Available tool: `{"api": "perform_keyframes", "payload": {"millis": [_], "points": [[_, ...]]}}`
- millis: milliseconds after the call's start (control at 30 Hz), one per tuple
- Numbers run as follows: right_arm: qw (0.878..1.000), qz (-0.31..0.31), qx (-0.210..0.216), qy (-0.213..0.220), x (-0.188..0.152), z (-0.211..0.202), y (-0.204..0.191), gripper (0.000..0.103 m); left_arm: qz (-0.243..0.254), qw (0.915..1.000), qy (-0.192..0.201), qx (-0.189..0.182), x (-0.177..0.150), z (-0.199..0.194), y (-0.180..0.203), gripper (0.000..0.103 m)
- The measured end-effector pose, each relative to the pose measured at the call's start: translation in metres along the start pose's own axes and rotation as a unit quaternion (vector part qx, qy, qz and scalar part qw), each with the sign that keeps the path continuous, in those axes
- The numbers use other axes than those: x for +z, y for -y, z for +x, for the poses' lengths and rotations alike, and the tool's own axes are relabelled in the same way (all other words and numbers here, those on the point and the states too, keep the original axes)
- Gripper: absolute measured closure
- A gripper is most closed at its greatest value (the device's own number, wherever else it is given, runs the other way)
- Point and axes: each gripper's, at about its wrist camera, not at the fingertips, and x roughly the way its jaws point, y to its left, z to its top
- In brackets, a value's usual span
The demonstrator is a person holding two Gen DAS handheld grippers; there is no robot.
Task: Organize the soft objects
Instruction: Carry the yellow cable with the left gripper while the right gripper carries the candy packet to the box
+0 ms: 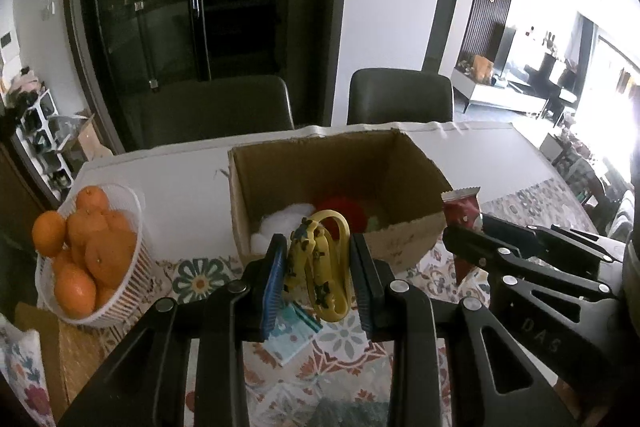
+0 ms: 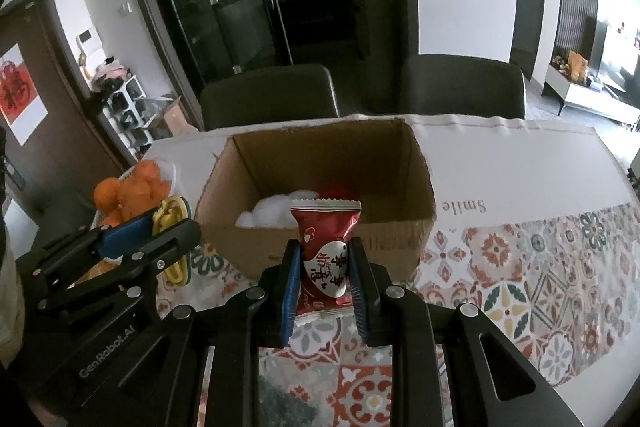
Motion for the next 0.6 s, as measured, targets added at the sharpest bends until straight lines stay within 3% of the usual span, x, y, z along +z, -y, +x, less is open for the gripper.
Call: {"api": "perform_keyframes", "payload": {"millis": [600], "points": [[1.0,0.0,-0.004,0.004,0.051,0.021,0.005,0.079,-0.007,0.9999,-0.011,0.003,0.044,0.025,-0.01,0.071]]}}
